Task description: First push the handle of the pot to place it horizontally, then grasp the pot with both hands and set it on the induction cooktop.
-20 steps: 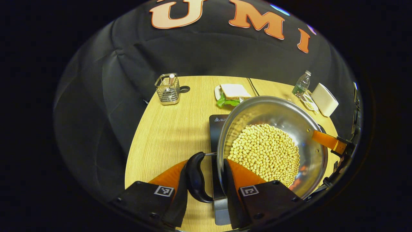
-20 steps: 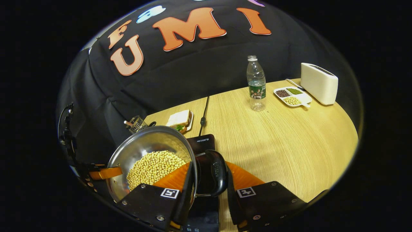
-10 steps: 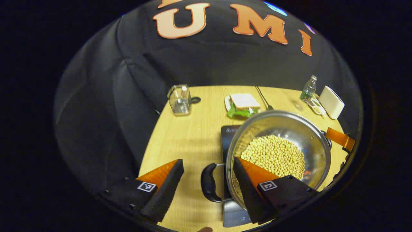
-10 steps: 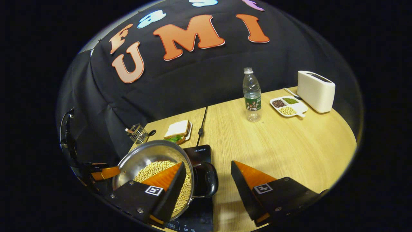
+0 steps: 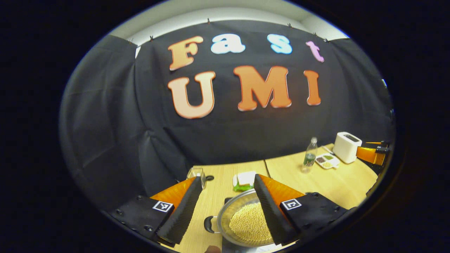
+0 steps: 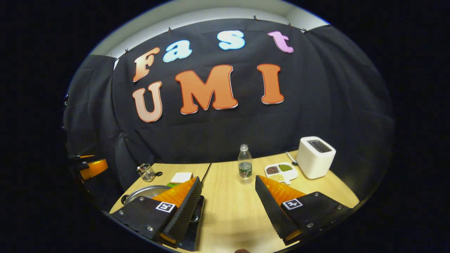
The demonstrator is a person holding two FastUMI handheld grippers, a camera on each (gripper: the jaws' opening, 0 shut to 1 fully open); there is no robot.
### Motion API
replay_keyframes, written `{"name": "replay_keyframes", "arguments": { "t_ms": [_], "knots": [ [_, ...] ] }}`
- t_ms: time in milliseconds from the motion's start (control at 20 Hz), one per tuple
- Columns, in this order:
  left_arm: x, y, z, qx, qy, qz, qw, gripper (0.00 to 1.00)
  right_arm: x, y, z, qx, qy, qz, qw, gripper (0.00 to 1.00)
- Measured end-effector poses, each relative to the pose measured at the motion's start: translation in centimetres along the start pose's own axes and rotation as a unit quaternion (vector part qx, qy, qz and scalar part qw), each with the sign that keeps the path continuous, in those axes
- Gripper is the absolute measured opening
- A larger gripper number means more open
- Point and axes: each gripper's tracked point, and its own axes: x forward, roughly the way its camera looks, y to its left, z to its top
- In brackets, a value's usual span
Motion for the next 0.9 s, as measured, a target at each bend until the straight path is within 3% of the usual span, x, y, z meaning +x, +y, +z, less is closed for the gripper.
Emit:
{"name": "replay_keyframes", "arguments": {
  "t_ms": [100,300,350,400,450,550,600,900],
  "knots": [
    [-1.9,-2.3,3.4,-0.012,-0.04,-0.009,0.999,0.92,-2.3,-2.1,2.8,-0.015,-0.033,-0.007,0.999,0.95],
    [-5.2,-6.2,7.4,-0.057,-0.078,-0.038,0.995,0.96,-6.1,-6.1,6.4,-0.027,-0.069,-0.02,0.997,0.95],
    [-5.9,-7.2,8.5,-0.066,-0.089,-0.044,0.993,0.92,-6.9,-7.3,6.9,-0.029,-0.075,-0.026,0.996,0.95],
    [-6.6,-7.6,9.3,-0.071,-0.099,-0.041,0.992,1.0,-7.5,-8.5,7.5,-0.031,-0.081,-0.034,0.996,0.95],
    [-7.0,-8.4,9.7,-0.073,-0.105,-0.045,0.991,0.99,-8.1,-9.7,7.9,-0.031,-0.086,-0.041,0.995,0.95],
    [-7.5,-10.1,9.9,-0.08,-0.107,-0.057,0.989,0.94,-8.6,-11.3,8.5,-0.029,-0.095,-0.05,0.994,0.95],
    [-7.6,-10.8,9.8,-0.08,-0.106,-0.062,0.989,0.97,-8.8,-11.8,8.5,-0.028,-0.096,-0.049,0.994,0.95],
    [-7.0,-12.2,8.5,-0.082,-0.077,-0.059,0.992,0.95,-7.9,-12.7,7.9,-0.02,-0.087,-0.033,0.995,0.95]
  ]
}}
